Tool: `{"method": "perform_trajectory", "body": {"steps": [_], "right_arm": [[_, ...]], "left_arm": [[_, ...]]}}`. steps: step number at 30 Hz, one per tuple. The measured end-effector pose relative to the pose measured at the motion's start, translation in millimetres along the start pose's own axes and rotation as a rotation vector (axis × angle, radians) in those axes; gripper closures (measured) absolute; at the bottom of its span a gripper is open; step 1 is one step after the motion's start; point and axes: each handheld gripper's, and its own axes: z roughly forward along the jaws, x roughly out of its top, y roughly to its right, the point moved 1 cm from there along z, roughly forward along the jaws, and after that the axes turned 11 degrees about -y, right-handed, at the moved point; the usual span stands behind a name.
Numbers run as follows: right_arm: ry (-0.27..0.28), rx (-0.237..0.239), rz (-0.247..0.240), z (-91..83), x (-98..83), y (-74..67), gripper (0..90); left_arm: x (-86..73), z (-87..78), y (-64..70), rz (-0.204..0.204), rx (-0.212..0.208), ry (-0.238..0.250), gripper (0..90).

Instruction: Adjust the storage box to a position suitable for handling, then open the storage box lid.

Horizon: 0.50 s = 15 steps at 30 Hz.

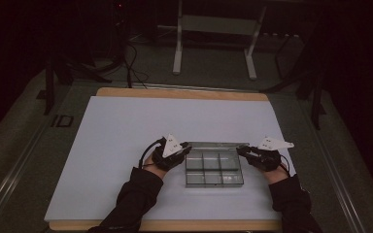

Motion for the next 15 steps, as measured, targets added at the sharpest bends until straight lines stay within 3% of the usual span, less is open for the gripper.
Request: {"method": "perform_trajectory", "body": {"steps": [15], "right_arm": [[-0.004,-0.017,0.048,8.4,5.5,3.9,75.9]], "left_arm": [[4.6,8.3,-4.0,-0.046,0.029,0.026,78.9]]}}
